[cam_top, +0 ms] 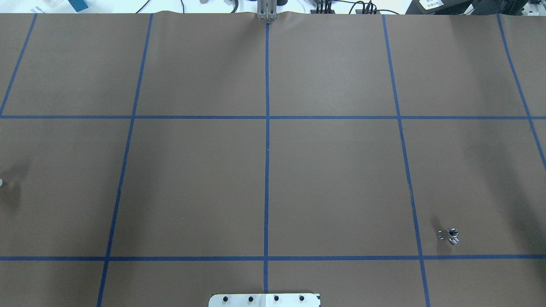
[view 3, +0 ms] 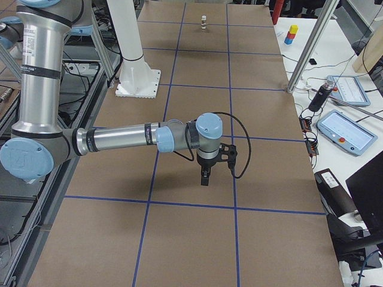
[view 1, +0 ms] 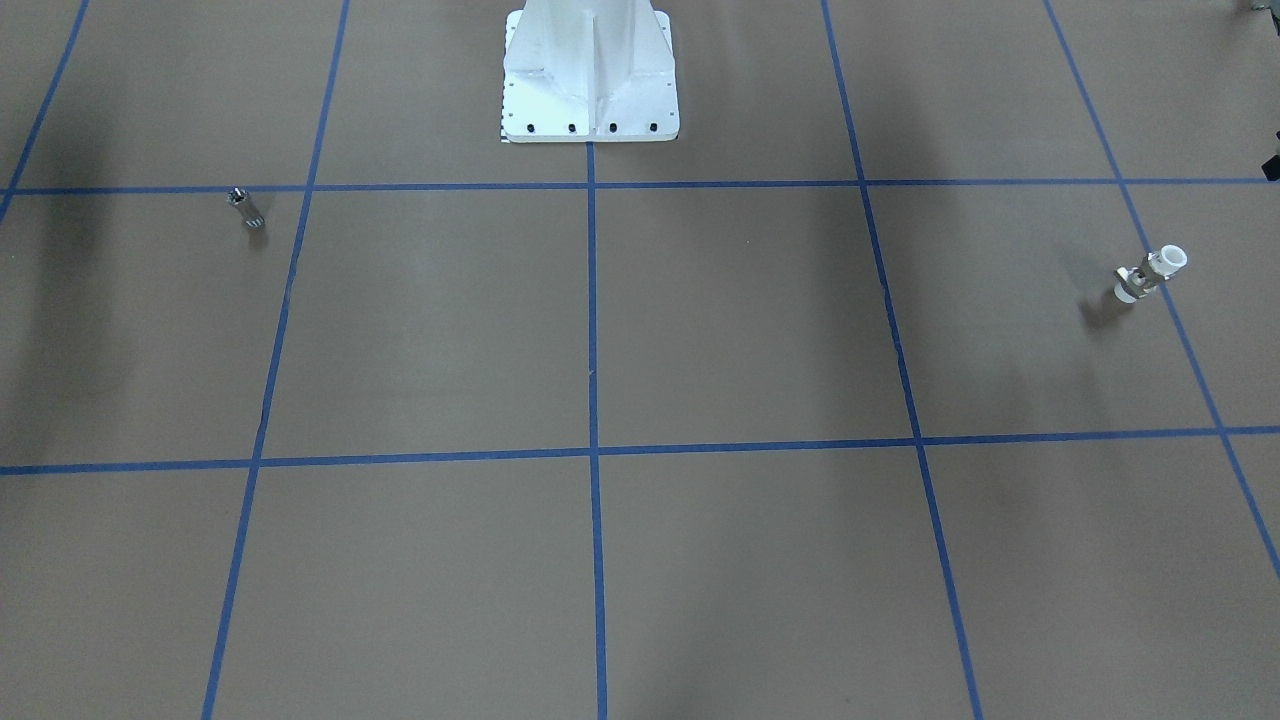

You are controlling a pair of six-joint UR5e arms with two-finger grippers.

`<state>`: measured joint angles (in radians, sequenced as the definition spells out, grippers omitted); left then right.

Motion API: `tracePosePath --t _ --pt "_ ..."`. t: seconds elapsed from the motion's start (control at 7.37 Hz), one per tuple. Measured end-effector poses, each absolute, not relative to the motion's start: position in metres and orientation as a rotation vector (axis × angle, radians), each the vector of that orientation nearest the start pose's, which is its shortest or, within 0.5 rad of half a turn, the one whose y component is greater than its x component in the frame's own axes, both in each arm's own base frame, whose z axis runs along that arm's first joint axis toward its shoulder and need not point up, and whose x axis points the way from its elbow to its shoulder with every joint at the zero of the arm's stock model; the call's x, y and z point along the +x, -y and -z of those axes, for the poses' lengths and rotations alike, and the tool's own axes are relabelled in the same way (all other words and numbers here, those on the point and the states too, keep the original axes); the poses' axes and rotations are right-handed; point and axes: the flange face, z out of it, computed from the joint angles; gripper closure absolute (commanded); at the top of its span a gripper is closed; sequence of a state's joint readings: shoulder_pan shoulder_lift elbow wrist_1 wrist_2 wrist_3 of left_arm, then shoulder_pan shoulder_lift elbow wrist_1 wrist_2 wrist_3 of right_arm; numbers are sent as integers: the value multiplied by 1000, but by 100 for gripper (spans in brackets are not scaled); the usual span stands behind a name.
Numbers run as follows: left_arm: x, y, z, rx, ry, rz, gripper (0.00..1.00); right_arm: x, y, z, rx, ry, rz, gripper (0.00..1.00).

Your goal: Assemble PPR valve and pipe with both arms

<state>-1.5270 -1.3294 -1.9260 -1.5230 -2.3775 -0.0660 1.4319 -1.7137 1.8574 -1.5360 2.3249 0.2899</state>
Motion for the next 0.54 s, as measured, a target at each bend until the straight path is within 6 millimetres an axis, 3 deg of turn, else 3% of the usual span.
tracePosePath --t 0.54 --pt "-44 398 -596 18 -812 -6 0 4 438 -584 3 767 -71 0"
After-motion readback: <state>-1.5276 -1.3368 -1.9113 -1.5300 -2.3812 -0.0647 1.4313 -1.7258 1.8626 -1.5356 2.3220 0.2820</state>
